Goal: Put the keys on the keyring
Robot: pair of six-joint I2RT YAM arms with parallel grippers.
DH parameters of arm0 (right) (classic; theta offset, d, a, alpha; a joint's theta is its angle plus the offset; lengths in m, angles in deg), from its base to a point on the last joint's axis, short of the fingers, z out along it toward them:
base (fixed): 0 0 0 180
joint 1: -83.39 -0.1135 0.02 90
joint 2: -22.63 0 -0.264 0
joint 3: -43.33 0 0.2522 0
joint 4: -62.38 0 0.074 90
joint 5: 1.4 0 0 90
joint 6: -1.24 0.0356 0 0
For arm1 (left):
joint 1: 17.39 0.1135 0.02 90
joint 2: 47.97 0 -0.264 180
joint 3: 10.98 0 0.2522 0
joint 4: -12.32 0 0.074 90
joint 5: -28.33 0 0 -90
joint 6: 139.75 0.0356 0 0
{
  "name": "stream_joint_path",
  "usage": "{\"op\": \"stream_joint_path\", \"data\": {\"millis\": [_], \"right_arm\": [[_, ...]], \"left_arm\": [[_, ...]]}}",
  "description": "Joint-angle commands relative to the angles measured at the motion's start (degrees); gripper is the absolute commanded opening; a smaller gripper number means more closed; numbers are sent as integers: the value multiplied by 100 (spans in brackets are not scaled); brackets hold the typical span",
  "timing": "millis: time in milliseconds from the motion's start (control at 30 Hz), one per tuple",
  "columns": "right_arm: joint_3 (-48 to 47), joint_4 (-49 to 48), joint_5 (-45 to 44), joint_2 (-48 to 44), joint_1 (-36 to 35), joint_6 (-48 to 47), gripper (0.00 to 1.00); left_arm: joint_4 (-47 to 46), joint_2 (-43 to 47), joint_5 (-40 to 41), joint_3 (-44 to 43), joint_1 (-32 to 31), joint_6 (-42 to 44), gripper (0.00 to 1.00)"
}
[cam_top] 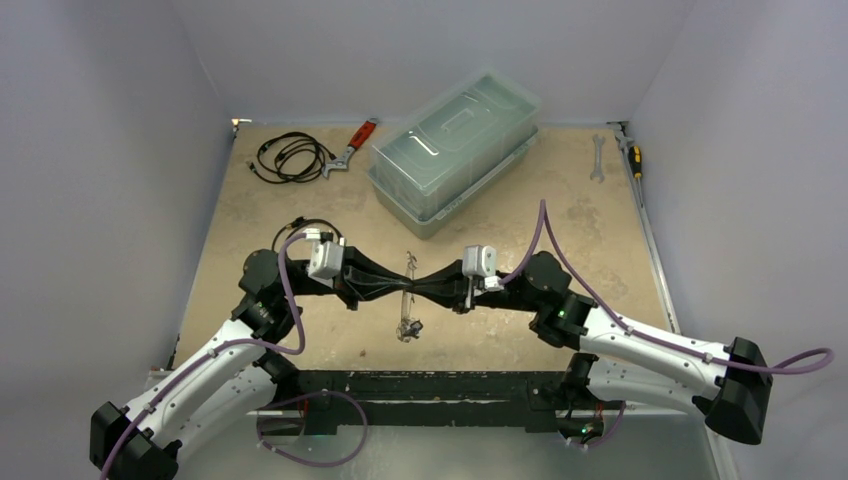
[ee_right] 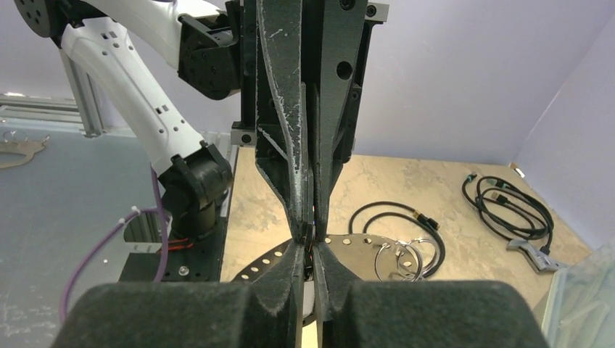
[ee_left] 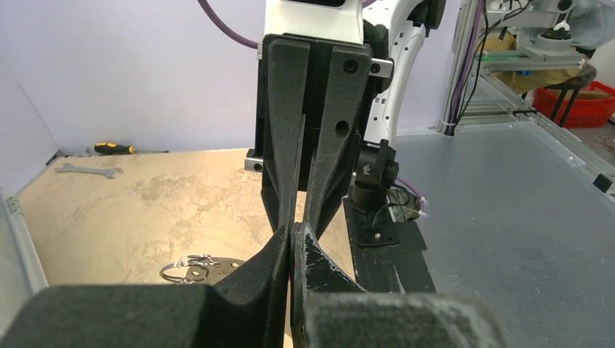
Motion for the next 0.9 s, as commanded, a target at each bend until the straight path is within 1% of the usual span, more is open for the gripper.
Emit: {"op": "stream_joint_path", "data": {"millis": [0, 33, 200, 233, 367, 400, 433, 467, 500, 567, 667, 700, 733, 767, 800, 867], "right_arm": [[-162, -220, 80, 73, 0, 38, 4], [-174, -213, 78, 87, 7, 32, 0], [-299, 30, -24, 115, 0, -31, 0], [-347, 120, -60, 111, -2, -68, 0], [-552, 612, -209, 117, 2, -179, 0], [-675, 777, -242, 131, 0, -229, 0], [-779, 987, -294, 164, -4, -308, 0], [-865, 1171, -347, 178, 1, -360, 0], [-963, 1344, -405, 199, -5, -402, 0], [-1148, 1707, -497, 271, -1, -462, 0], [-1487, 2366, -751, 426, -4, -658, 0], [-1605, 2618, -852, 480, -3, -679, 0], [-1756, 2978, -887, 540, -6, -762, 0], [-1905, 3227, -917, 583, -6, -847, 0], [-2041, 3489, -879, 621, -6, -890, 0], [-2328, 3967, -778, 682, -6, -1023, 0]], "left_arm": [[-361, 60, 38, -148, -30, -78, 0], [-369, 60, 40, -142, -30, -85, 0], [-374, 68, 47, -141, -28, -95, 0], [-312, 77, 47, -165, -30, -62, 4], [231, 231, 180, -326, -28, 280, 46], [441, 307, 259, -371, -30, 435, 59], [645, 401, 350, -419, -28, 599, 69], [875, 482, 464, -457, -28, 769, 77], [1152, 558, 606, -515, -30, 991, 80], [1863, 656, 860, -722, -35, 1466, 80], [2834, 773, 998, -1055, -55, 2153, 76], [3113, 806, 1030, -1199, -64, 2365, 72], [3452, 829, 1091, -1302, -73, 2618, 62], [3712, 845, 1198, -1375, -82, 2792, 55], [3848, 869, 1322, -1400, -79, 2865, 51], [3950, 914, 1421, -1361, -90, 2916, 48]]}}
